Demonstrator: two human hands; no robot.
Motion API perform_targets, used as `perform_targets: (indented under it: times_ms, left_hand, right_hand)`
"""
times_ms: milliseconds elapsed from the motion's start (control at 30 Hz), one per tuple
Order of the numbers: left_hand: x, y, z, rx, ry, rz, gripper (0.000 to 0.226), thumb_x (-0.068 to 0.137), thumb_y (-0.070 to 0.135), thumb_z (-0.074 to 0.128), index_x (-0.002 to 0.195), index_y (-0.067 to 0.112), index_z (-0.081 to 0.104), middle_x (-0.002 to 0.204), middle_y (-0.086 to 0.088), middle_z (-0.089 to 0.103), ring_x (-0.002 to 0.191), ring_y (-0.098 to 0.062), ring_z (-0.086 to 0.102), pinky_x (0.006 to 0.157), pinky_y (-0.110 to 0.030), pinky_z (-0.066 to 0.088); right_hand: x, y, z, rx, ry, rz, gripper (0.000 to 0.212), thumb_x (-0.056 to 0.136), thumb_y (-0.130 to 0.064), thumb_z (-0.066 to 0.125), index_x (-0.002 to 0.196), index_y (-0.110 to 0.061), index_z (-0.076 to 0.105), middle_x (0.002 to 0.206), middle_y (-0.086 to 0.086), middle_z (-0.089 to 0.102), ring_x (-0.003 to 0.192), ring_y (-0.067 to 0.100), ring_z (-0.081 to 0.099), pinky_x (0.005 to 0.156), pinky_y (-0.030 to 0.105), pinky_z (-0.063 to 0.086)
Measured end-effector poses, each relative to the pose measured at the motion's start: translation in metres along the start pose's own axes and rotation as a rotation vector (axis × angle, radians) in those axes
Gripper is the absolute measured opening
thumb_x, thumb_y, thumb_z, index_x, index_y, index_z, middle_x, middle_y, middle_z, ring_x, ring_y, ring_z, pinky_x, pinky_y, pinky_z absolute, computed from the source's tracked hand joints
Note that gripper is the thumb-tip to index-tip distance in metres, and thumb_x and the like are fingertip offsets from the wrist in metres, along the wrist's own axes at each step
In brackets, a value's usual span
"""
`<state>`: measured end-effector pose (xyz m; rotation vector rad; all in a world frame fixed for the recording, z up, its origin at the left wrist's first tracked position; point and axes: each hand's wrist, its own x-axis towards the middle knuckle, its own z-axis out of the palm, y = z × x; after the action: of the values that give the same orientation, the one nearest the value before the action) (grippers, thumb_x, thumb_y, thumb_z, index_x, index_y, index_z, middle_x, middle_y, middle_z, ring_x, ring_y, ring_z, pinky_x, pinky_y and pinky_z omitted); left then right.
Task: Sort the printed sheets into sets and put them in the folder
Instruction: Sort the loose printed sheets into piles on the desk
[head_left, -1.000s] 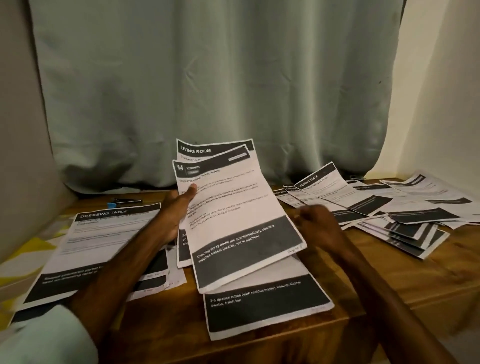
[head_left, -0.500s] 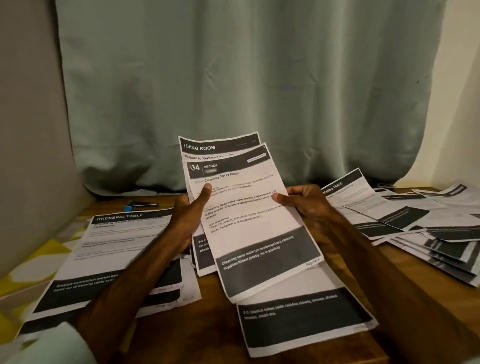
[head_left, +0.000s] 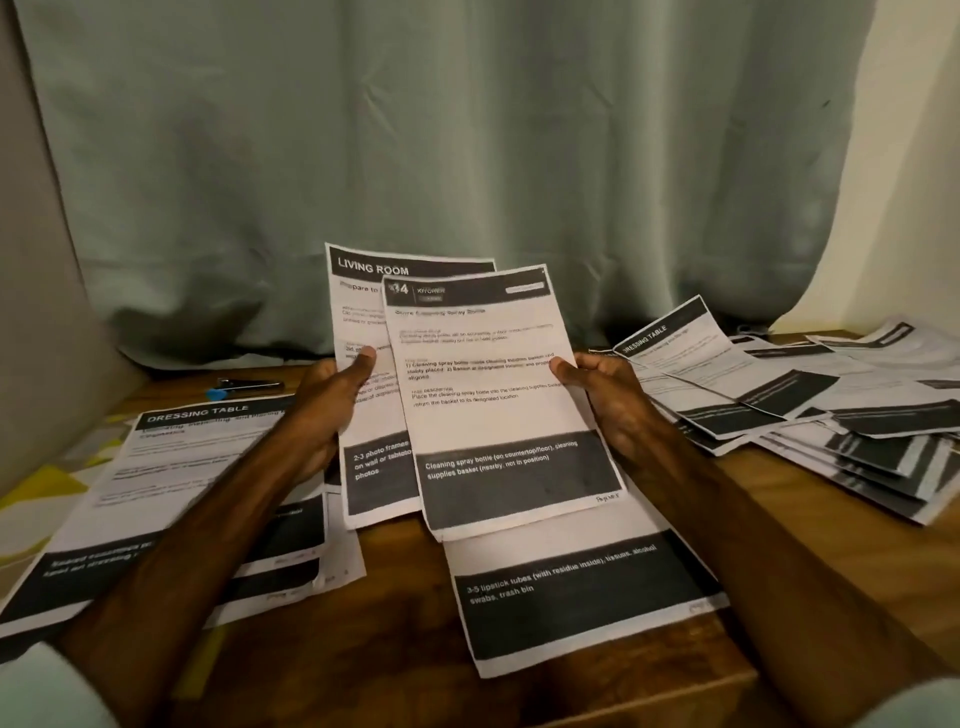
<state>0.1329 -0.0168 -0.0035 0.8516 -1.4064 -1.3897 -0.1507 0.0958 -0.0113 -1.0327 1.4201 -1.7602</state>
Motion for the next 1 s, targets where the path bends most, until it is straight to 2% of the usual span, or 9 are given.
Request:
perform_targets:
  times_ms: [67, 133, 267, 333, 433, 600, 733, 933, 1000]
  left_hand:
    - [0.002, 0.003, -0.003, -0.018, 0.041, 0.007, 0.023, 0.100, 0.039, 0.061, 0.107, 0.017, 0.066, 0.093, -0.004, 0.079, 0.082, -0.027, 0.076, 0.076, -0.043, 0.060]
    - [0.005, 0.005, -0.006, -0.047, 0.097, 0.022, 0.019, 0.099, 0.039, 0.062, 0.103, 0.021, 0.065, 0.092, -0.003, 0.079, 0.083, -0.027, 0.075, 0.080, -0.044, 0.060]
    - [0.009, 0.006, -0.014, -0.077, 0.144, 0.051, 0.020, 0.097, 0.039, 0.065, 0.108, 0.023, 0.068, 0.106, -0.007, 0.077, 0.096, -0.031, 0.075, 0.091, -0.053, 0.058]
    - [0.007, 0.007, -0.016, -0.081, 0.141, 0.064, 0.024, 0.096, 0.040, 0.065, 0.112, 0.021, 0.068, 0.106, -0.006, 0.078, 0.094, -0.031, 0.075, 0.089, -0.053, 0.059]
    - [0.004, 0.008, -0.014, -0.068, 0.141, 0.083, 0.027, 0.096, 0.041, 0.065, 0.111, 0.019, 0.068, 0.102, -0.007, 0.078, 0.087, -0.029, 0.077, 0.080, -0.047, 0.061]
    - [0.001, 0.008, -0.011, -0.060, 0.124, 0.084, 0.029, 0.094, 0.040, 0.066, 0.109, 0.015, 0.067, 0.102, -0.010, 0.078, 0.088, -0.032, 0.076, 0.081, -0.048, 0.061]
    - [-0.002, 0.008, -0.009, -0.062, 0.117, 0.101, 0.021, 0.096, 0.038, 0.064, 0.103, 0.018, 0.067, 0.099, -0.008, 0.078, 0.084, -0.028, 0.076, 0.073, -0.040, 0.062]
    - [-0.001, 0.008, -0.011, -0.064, 0.132, 0.096, 0.024, 0.096, 0.039, 0.064, 0.104, 0.017, 0.067, 0.097, -0.006, 0.079, 0.080, -0.025, 0.077, 0.070, -0.038, 0.063]
    - [0.000, 0.009, -0.011, -0.073, 0.138, 0.099, 0.023, 0.097, 0.039, 0.064, 0.103, 0.017, 0.067, 0.095, -0.006, 0.079, 0.077, -0.022, 0.077, 0.064, -0.034, 0.062]
  right_hand:
    - [0.000, -0.002, 0.000, 0.023, 0.036, -0.018, 0.019, 0.096, -0.014, 0.069, 0.112, -0.004, 0.073, 0.106, 0.012, 0.077, 0.093, 0.029, 0.076, 0.085, 0.038, 0.062]
    - [0.001, -0.005, 0.000, 0.042, 0.091, -0.054, 0.015, 0.095, -0.013, 0.070, 0.107, -0.006, 0.074, 0.101, 0.011, 0.078, 0.085, 0.025, 0.075, 0.082, 0.035, 0.063]
    - [-0.001, -0.010, 0.000, 0.076, 0.160, -0.097, 0.009, 0.094, -0.014, 0.072, 0.102, -0.011, 0.075, 0.088, 0.001, 0.079, 0.074, 0.015, 0.076, 0.065, 0.025, 0.061]
    - [-0.002, -0.010, 0.001, 0.104, 0.172, -0.105, 0.011, 0.094, -0.016, 0.072, 0.105, -0.013, 0.074, 0.087, -0.002, 0.079, 0.076, 0.015, 0.077, 0.062, 0.023, 0.060]
    - [-0.004, -0.010, 0.001, 0.119, 0.200, -0.141, 0.021, 0.094, -0.020, 0.073, 0.112, -0.011, 0.074, 0.097, 0.003, 0.079, 0.087, 0.024, 0.077, 0.075, 0.034, 0.064]
    - [-0.006, -0.006, -0.005, 0.144, 0.235, -0.174, 0.022, 0.092, -0.024, 0.075, 0.112, -0.016, 0.073, 0.103, 0.004, 0.079, 0.093, 0.028, 0.077, 0.088, 0.050, 0.061]
    - [-0.007, -0.005, -0.008, 0.162, 0.245, -0.184, 0.019, 0.093, -0.024, 0.074, 0.111, -0.018, 0.073, 0.105, 0.003, 0.079, 0.094, 0.027, 0.076, 0.090, 0.053, 0.060]
    - [-0.012, -0.009, -0.004, 0.176, 0.247, -0.183, 0.016, 0.094, -0.023, 0.072, 0.110, -0.018, 0.073, 0.105, 0.003, 0.079, 0.094, 0.027, 0.076, 0.090, 0.051, 0.060]
    - [-0.013, -0.010, -0.004, 0.186, 0.256, -0.185, 0.019, 0.093, -0.022, 0.073, 0.112, -0.016, 0.074, 0.105, 0.004, 0.078, 0.096, 0.028, 0.076, 0.091, 0.051, 0.060]
